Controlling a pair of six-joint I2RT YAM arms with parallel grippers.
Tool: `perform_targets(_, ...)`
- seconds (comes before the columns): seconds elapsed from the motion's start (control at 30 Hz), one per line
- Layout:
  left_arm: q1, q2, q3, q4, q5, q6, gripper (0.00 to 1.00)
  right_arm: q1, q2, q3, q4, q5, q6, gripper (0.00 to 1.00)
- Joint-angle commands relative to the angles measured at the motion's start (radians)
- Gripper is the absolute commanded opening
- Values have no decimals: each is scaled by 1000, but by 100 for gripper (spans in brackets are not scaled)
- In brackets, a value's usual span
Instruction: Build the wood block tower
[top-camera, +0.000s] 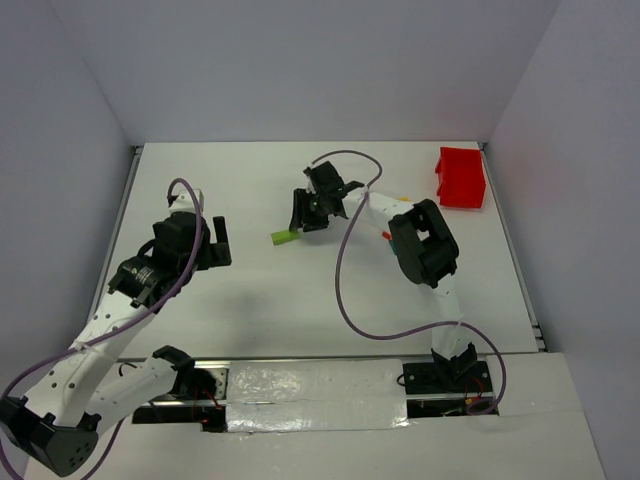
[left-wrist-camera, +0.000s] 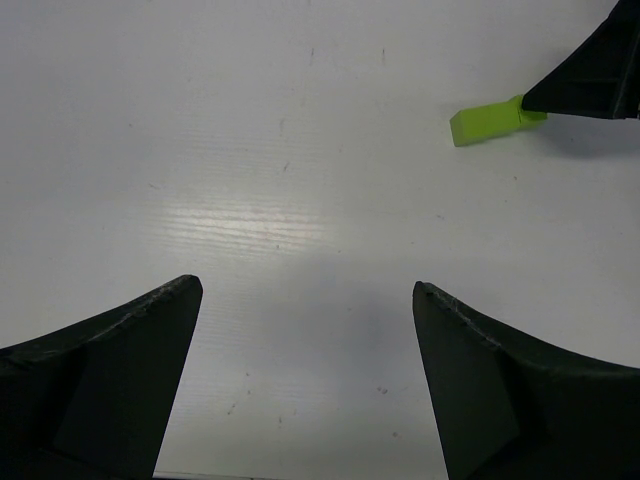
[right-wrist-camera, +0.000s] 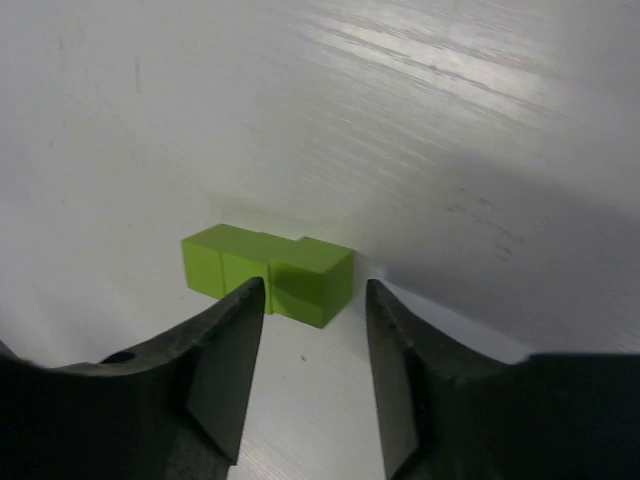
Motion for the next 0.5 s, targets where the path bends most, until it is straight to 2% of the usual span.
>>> perform_targets(0.0,4,-1,-1,35,5,22,100,-35,-105,-45,16,59,-4,55)
perform_targets(0.07,4,0,-1,37,7,22,100,-52,-169,-67,1,125,-15,65)
perform_targets(0.1,4,0,0,35,7,22,100,-60,-194,-76,-11,151,-25,89)
perform_targets(0.13,4,0,0,35,7,22,99,-81,-219,-87,-15,197,-30,99)
perform_targets(0.2,4,0,-1,35,5,22,99,-115,-276,-119,-16,231,-58,100)
perform_targets(0.3,4,-9,-3,35,8,21,99,-202,-267,-102,-70,279,-136,100)
perform_targets(0.33,3,-12,-4,38,10,22,100,-245,-244,-45,-140,289,-207,100)
perform_targets(0.37,4,-12,-4,38,11,24,99,-262,-216,-3,-140,332,-232,100)
perform_targets(0.4,4,-12,-4,40,14,24,99,-274,-160,37,-228,364,-254,100)
perform_targets(0.47,4,-8,-3,38,13,25,99,-300,-124,102,-263,430,-334,100)
